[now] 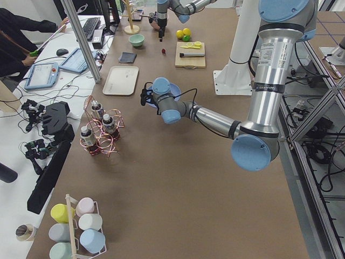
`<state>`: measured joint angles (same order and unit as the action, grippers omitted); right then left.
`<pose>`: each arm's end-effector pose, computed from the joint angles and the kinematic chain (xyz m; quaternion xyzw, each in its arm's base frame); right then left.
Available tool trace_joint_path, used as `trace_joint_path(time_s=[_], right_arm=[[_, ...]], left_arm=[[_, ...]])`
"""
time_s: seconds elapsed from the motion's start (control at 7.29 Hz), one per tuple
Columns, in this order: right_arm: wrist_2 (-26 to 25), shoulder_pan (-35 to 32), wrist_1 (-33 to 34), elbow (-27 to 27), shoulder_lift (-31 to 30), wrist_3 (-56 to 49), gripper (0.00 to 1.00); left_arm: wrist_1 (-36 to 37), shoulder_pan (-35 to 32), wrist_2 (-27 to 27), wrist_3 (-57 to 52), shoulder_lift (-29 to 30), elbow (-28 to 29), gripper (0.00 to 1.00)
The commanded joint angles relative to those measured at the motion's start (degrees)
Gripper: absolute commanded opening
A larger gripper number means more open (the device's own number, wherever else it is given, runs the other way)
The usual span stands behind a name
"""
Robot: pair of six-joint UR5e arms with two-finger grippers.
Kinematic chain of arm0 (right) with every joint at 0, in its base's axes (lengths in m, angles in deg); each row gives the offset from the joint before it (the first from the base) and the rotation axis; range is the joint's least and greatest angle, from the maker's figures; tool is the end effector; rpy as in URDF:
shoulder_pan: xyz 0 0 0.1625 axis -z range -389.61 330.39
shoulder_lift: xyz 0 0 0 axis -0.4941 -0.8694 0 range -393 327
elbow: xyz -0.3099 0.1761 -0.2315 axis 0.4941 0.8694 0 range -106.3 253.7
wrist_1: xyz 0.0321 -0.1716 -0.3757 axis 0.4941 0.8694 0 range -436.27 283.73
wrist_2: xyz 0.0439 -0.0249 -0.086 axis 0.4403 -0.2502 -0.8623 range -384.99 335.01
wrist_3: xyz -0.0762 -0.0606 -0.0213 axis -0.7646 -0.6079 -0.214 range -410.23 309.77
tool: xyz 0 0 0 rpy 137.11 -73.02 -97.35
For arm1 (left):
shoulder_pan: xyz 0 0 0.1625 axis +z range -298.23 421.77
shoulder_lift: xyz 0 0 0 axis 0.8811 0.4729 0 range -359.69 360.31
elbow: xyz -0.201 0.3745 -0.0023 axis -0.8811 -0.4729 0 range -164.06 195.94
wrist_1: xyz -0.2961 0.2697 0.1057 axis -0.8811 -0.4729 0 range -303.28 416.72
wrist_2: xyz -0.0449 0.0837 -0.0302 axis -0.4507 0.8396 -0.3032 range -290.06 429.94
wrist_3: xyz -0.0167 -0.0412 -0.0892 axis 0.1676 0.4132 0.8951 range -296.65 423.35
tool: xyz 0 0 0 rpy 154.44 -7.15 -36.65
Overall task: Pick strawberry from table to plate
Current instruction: 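Lower the right gripper onto the red strawberry while the left arm reaches the plate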
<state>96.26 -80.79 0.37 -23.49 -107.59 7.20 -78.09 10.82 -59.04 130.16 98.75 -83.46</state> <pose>-0.3162 -0.5232 0.4320 0.0076 -0.3923 0.0661 0.9174 0.2918 -0.4719 0.4098 0.0681 0.5629 -0.0249 0.8233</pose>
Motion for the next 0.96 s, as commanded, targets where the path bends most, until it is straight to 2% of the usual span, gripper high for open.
trace_joint_path(time_s=[0.0, 0.14, 0.55, 0.69, 0.82], right_arm=[[-2.4, 3.3, -3.3, 3.6, 1.6, 0.9, 1.0], [-2.6, 4.0, -4.8, 4.8, 1.6, 2.2, 1.0], [-5.0, 5.8, -4.9, 7.3, 2.3, 2.2, 0.98], [-5.0, 5.8, -4.9, 7.4, 2.3, 2.5, 0.71], [-4.9, 5.8, -4.9, 7.3, 2.3, 2.8, 0.24]], left_arm=[[1.4, 6.5, 6.3, 7.2, 3.9, -0.6, 0.0], [3.5, 7.6, 8.0, 7.5, 5.9, -0.9, 0.0], [3.7, 8.2, 8.5, 7.5, 5.9, -1.3, 0.0], [3.7, 8.3, 8.4, 7.5, 5.9, -1.7, 0.0], [3.7, 8.4, 8.4, 7.5, 5.9, -2.1, 0.0]])
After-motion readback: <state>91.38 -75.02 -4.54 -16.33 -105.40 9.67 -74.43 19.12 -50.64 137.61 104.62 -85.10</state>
